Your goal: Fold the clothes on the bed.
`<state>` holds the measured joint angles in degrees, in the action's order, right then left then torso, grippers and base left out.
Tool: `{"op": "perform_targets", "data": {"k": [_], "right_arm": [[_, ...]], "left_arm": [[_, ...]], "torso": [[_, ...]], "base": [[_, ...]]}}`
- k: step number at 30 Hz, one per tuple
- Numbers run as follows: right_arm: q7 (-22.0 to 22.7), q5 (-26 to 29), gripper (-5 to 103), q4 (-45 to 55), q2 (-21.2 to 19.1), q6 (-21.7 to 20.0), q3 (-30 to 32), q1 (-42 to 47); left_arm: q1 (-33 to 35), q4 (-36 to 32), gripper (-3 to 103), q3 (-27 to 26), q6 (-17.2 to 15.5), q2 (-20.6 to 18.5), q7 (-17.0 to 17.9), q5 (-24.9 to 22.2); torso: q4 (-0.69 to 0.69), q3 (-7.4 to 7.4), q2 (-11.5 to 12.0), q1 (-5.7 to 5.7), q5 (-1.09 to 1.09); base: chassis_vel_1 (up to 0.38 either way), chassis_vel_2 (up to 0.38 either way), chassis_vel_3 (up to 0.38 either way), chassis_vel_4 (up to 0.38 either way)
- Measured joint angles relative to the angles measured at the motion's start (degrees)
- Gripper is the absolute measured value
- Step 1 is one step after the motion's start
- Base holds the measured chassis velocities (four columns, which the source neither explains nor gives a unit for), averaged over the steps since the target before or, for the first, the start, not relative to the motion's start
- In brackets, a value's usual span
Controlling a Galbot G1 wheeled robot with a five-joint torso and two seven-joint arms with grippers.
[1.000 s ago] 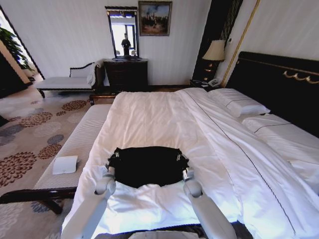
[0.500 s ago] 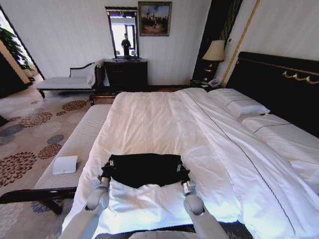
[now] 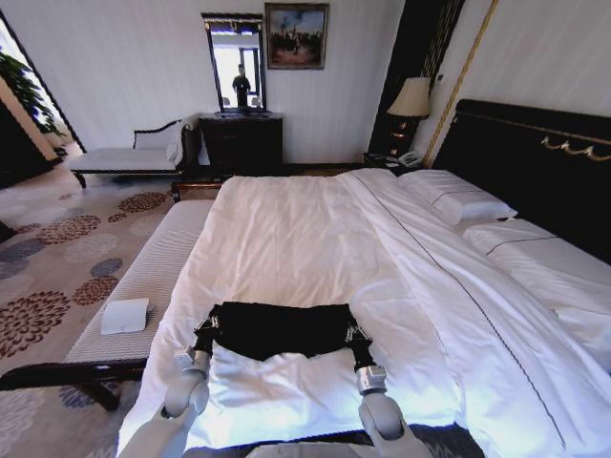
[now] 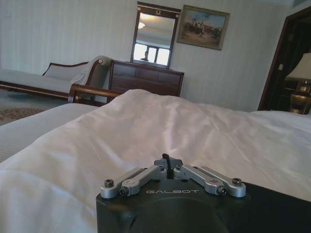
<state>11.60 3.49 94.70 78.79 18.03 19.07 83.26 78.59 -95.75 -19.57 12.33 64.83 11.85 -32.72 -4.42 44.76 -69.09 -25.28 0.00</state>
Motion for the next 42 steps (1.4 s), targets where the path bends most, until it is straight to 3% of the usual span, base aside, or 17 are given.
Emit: {"op": "perform_targets", "data": {"k": [9,11,15,17,19,20,22,23,24,26,28,29,32,33,34,37,42], "right_arm": [[-0.2,-0.2,0,0.9,0.4,-0.2,-0.5,1.2],[-0.8,-0.4,-2,1.5,0.3,-0.3,-0.3,2.0],[-1.2,0.8,14,5.2,0.1,-0.3,1.3,6.0],[-1.2,1.2,19,5.7,0.0,-0.3,1.5,6.5],[-1.2,3.6,30,10.1,-1.2,-1.3,2.6,9.6],[-1.1,4.6,30,11.6,-1.8,-2.1,2.9,10.2],[-1.2,7.0,41,14.3,-3.7,-4.8,3.3,10.3],[-1.1,10.5,46,16.4,-6.5,-8.4,3.2,8.6],[-1.1,10.5,46,16.4,-6.5,-8.4,3.2,8.6],[-0.4,14.2,51,16.8,-10.2,-12.6,2.0,5.0],[-0.2,16.5,57,16.7,-12.1,-14.9,1.0,2.8],[0.0,20.6,63,15.9,-15.3,-19.0,-0.9,-0.5],[0.3,27.8,73,14.2,-18.9,-25.3,-4.2,-6.8],[0.3,27.8,73,14.2,-18.9,-25.3,-4.2,-6.8],[0.6,31.5,84,13.2,-20.1,-28.1,-6.8,-10.3],[1.8,37.9,94,11.5,-21.1,-32.1,-11.6,-16.7],[3.1,43.3,100,9.2,-20.4,-35.1,-15.7,-20.0]], "left_arm": [[0.9,-1.2,-1,-0.1,-0.3,-0.8,1.1,0.2],[1.6,-1.8,3,-0.2,-0.4,-1.0,1.3,0.5],[5.9,-5.6,25,-1.6,0.5,-2.8,1.2,1.7],[6.4,-6.2,25,-2.0,0.5,-3.0,1.0,1.7],[9.4,-10.2,36,-4.7,0.7,-4.1,-0.1,0.9],[9.9,-11.6,36,-5.3,0.5,-4.5,-0.3,0.4],[9.8,-14.1,47,-5.6,-0.8,-5.8,-0.3,-0.5],[7.4,-15.9,52,-4.1,-3.9,-7.4,0.9,-0.8],[7.4,-15.9,52,-4.1,-3.9,-7.4,0.9,-0.8],[3.5,-16.2,63,-1.1,-7.9,-8.9,2.6,-1.5],[1.3,-16.0,63,0.5,-9.8,-9.5,3.0,-2.1],[-3.4,-15.1,74,4.2,-13.1,-10.8,3.7,-4.0],[-10.1,-12.0,84,10.7,-16.4,-13.5,4.6,-7.8],[-10.1,-12.0,84,10.7,-16.4,-13.5,4.6,-7.8],[-13.2,-9.8,90,14.0,-17.5,-15.0,4.8,-9.4],[-16.5,-7.4,98,17.7,-19.9,-17.0,5.5,-13.0],[-18.0,-5.6,100,20.0,-21.2,-17.5,6.3,-17.5]], "torso": [[0.0,0.0,0.0,0.0,0.0],[0.0,0.0,0.0,0.0,0.0],[0.01,0.0,0.0,0.0,0.0],[0.0,0.0,0.0,0.0,0.0],[0.01,-0.01,0.0,0.01,0.0],[0.01,-0.01,0.0,0.01,0.0],[0.01,-0.01,0.0,0.01,0.01],[0.0,-0.01,0.0,0.02,0.02],[0.0,-0.01,0.0,0.02,0.02],[-0.01,0.0,0.0,0.01,0.01],[0.02,0.0,0.0,0.0,0.0],[0.02,0.01,0.0,-0.01,0.01],[-0.02,0.02,0.0,-0.03,0.01],[-0.02,0.02,0.0,-0.03,0.01],[-0.03,0.03,0.0,-0.03,0.03],[0.03,0.01,0.0,-0.02,0.0],[0.01,0.01,0.0,-0.01,-0.01]], "base": [[0.0,0.0,0.0,0.0],[0.0,0.0,0.0,0.0],[0.0,0.0,0.0,0.0],[0.0,0.0,0.0,0.0],[0.0,0.0,0.0,0.0],[0.0,0.0,0.0,0.0],[0.0,0.0,0.0,0.0],[0.0,0.0,0.0,0.0],[0.0,0.0,0.0,0.0],[0.0,0.0,0.0,0.0],[0.0,0.0,0.0,0.0],[0.0,0.0,0.0,0.0],[0.0,0.0,0.0,0.0],[0.0,0.0,0.0,0.0],[0.0,0.0,0.0,0.0],[0.0,0.0,0.0,0.0],[0.0,0.0,0.0,0.0]]}}
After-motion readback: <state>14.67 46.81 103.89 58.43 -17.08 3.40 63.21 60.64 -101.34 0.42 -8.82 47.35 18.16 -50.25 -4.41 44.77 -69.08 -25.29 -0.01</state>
